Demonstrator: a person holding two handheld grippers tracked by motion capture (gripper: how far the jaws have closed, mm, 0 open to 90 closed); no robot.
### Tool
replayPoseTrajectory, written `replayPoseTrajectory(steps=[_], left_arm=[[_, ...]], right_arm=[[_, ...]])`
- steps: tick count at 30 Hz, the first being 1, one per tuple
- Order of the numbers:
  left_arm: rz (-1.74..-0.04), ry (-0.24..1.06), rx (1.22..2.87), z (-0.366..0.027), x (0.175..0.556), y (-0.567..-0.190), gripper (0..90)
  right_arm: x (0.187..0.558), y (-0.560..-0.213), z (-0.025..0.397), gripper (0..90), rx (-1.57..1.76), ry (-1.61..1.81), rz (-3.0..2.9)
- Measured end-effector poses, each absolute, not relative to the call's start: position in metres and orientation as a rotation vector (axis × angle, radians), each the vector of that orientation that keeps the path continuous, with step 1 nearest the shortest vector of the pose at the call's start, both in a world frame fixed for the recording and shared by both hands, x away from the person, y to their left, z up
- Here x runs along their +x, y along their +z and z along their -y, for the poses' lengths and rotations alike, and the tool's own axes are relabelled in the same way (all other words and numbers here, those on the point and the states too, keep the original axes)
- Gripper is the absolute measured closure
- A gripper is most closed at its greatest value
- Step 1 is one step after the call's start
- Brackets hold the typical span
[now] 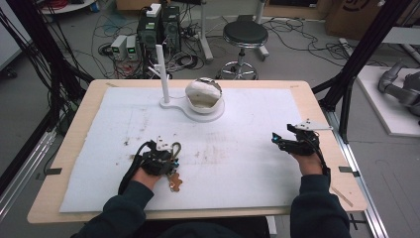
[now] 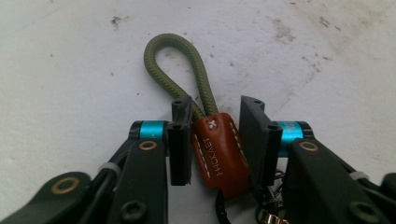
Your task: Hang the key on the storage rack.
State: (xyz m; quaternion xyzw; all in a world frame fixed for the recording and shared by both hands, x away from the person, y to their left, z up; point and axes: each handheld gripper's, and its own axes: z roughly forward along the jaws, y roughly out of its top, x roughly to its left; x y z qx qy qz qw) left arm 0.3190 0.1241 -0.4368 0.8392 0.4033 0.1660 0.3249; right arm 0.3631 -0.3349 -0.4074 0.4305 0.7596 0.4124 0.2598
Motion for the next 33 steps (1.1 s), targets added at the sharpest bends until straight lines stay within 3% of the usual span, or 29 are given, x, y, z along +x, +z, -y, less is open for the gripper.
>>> replayPoseTrajectory(steps=[4, 10, 20, 33], left_arm=[[-1.069, 0.345, 2.142, -0.133, 0.325, -0.438, 69.5], [-1.061, 0.344, 1.98, -0.147, 0.331, -0.426, 69.8], [-1.01, 0.498, 1.687, -0.183, 0.333, -0.397, 70.0], [-0.95, 0.602, 1.579, -0.195, 0.36, -0.348, 70.2]], right_arm=[[0.363, -0.407, 0.335, 28.6, 1.169, 1.12, -2.058], [0.362, -0.407, 0.337, 28.6, 1.172, 1.122, -2.052], [0.361, -0.407, 0.339, 28.6, 1.179, 1.125, -2.045], [0.361, -0.406, 0.338, 28.6, 1.179, 1.145, -2.029]])
